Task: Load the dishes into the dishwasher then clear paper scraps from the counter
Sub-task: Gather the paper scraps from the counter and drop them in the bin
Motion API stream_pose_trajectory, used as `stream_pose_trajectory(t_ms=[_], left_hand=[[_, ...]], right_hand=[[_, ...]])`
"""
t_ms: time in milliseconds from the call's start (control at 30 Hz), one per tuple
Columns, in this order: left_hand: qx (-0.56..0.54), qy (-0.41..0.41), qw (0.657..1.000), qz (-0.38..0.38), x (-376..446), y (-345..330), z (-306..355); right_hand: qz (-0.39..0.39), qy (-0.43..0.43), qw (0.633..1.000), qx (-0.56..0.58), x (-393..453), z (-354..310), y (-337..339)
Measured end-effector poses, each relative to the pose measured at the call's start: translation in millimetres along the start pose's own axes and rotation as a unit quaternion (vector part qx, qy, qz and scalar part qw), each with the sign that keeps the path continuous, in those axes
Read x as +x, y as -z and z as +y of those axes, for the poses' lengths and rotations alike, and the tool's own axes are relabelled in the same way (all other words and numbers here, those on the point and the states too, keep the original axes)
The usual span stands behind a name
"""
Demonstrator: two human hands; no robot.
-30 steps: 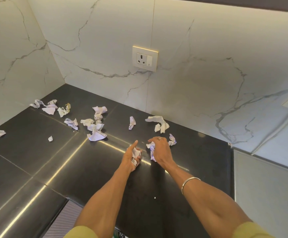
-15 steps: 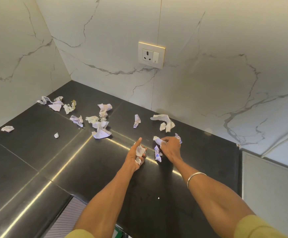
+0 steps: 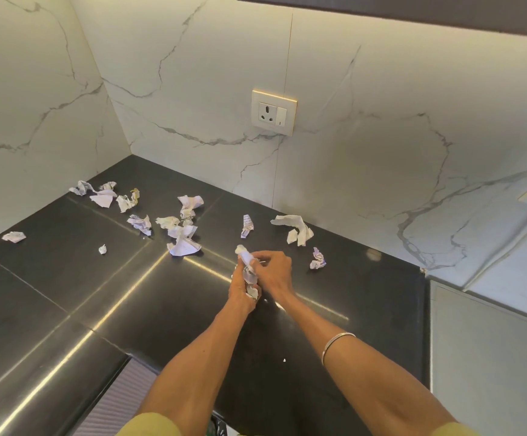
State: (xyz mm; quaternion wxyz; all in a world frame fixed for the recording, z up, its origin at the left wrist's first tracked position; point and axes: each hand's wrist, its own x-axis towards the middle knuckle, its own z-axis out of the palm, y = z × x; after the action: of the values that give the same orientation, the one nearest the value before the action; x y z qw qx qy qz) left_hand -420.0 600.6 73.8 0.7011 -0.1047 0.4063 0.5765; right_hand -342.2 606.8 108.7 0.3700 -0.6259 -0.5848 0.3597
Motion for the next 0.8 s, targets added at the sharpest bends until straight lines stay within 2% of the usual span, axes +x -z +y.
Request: stream_pose_trajectory(t_ms=[200, 400, 467, 600, 667, 800], left_hand=[[0.030, -0.001, 0.997, 0.067, -6.7, 10.8, 9.7], [0.032, 0.066, 0.995, -0.071, -18.2, 23.7, 18.0], [0.055, 0.081, 0.991, -0.088, -25.6, 26.7, 20.9], [0.134, 0.035, 0.989, -0.044, -28.6, 25.1, 16.5], [0.130, 0.006, 0.991, -0.015, -26.4, 24.3, 13.6], [0.105, 0.008, 0.994, 0.007, -20.1, 21.3, 15.3]], right_hand=[[-0.034, 0.024, 0.997, -0.062, -27.7, 0.8, -13.6], [-0.066, 0.048, 0.986, -0.148, -34.2, -2.5, -4.8], [-0.093, 0.060, 0.980, -0.165, -33.1, -1.0, -1.4], [-0.111, 0.113, 0.964, -0.213, -36.5, -0.8, -0.9], [-0.107, 0.127, 0.960, -0.224, -39.5, -0.5, -5.2], [-0.119, 0.154, 0.963, -0.185, -46.5, 6.8, -9.6]])
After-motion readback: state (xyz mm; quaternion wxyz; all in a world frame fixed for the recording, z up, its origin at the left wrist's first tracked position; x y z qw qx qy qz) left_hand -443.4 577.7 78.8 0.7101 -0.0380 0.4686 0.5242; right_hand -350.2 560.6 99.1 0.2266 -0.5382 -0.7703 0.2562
